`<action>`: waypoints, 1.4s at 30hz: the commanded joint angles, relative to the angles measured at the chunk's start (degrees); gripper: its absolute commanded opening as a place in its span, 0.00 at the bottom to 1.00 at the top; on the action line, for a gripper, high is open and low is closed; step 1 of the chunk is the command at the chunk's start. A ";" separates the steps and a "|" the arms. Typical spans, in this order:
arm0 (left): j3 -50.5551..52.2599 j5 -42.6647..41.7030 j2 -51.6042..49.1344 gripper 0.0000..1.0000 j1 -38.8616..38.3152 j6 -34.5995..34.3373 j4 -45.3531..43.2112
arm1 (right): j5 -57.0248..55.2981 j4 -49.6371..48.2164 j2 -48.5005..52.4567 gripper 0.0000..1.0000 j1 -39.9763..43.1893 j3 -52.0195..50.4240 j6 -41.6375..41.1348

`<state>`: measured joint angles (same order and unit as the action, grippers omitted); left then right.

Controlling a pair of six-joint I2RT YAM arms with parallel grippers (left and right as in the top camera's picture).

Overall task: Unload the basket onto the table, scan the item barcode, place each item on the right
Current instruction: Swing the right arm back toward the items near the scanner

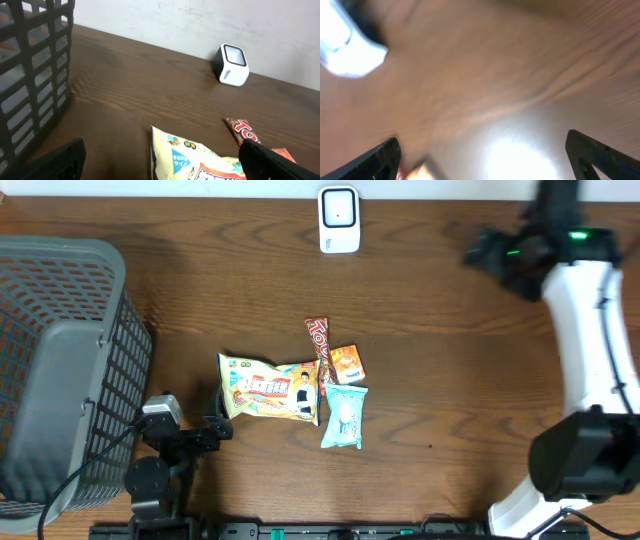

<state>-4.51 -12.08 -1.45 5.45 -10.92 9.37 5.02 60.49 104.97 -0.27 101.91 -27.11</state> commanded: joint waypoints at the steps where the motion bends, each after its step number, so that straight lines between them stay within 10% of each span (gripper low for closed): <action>1: 1.40 -0.35 0.04 0.98 -0.17 -0.52 0.48 | -1.75 4.48 -0.50 0.99 -8.22 -0.02 -4.63; 16: 1.40 -0.35 0.04 0.98 -0.17 -0.52 0.48 | -20.74 9.20 -0.09 0.99 -41.72 -0.68 -7.98; 31: 1.40 -0.35 0.04 0.98 -0.17 -0.52 0.48 | -27.30 -17.88 0.04 0.94 -40.63 -24.76 -0.50; 42: 1.40 -0.35 0.04 0.98 -0.17 -0.52 0.48 | -17.09 -24.24 0.04 0.99 -37.92 -29.62 -13.07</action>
<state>-4.51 -12.10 -1.45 5.45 -10.92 9.37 -18.20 36.88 105.16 -39.53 72.44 -37.19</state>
